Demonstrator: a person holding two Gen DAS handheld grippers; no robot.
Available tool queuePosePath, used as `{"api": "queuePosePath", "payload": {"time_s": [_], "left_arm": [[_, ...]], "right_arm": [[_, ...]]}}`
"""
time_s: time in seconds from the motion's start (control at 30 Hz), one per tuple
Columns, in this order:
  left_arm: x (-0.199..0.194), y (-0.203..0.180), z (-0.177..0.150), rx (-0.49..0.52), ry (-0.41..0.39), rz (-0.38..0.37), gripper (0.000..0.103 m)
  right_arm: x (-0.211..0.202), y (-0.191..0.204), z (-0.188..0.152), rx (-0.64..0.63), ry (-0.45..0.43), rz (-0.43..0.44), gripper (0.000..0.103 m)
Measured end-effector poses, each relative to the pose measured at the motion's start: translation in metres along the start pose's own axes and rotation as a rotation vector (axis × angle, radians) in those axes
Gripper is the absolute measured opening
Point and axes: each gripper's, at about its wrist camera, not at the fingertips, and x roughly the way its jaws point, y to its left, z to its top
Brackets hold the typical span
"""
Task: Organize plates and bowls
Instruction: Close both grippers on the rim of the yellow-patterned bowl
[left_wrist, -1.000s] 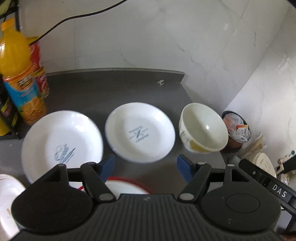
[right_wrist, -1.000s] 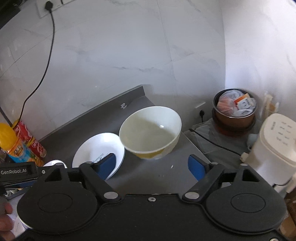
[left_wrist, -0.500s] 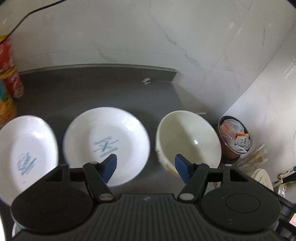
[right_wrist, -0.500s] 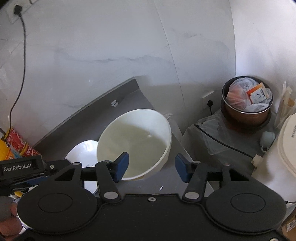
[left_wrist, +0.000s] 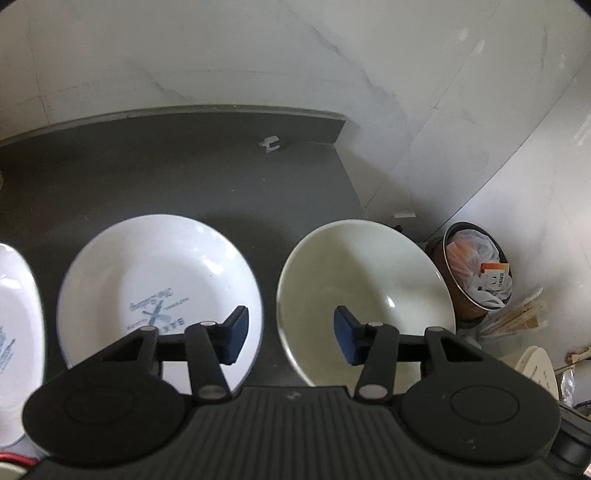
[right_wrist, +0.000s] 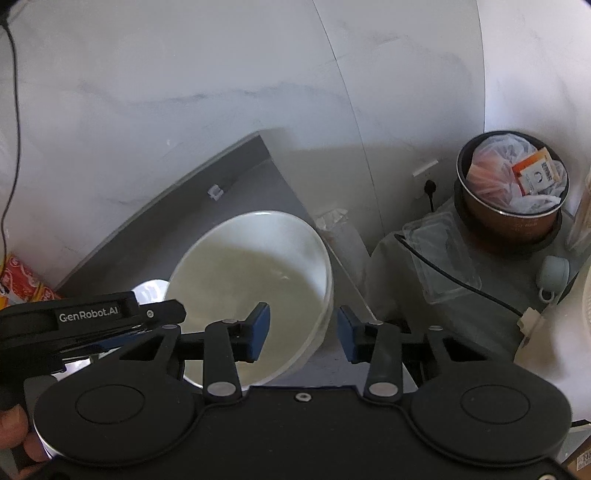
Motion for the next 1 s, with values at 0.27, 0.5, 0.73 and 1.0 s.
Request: {"api": "queuePosePath", "payload": {"time_s": [0.27, 0.5, 0.73, 1.0], "left_arm": [[0.019, 0.001, 0.000, -0.042, 0.045, 0.007, 0.018], [0.013, 0.003, 0.000, -0.068, 0.056, 0.004, 0.011], [-0.021, 0.014, -0.002, -0.087, 0.024, -0.016, 0.011], [-0.075, 0.048, -0.003, -0.109, -0.047, -0.034, 0.012]], "right_arm": [[0.018, 0.001, 0.003, -0.003, 0.053, -0.019, 0.024], [0.012, 0.002, 0.000, -0.021, 0.039, -0.072, 0.014], [-0.017, 0.018, -0.001, -0.044, -0.019, -0.051, 0.013], [-0.050, 0.063, -0.014, -0.086, -0.064, -0.010, 0.014]]}}
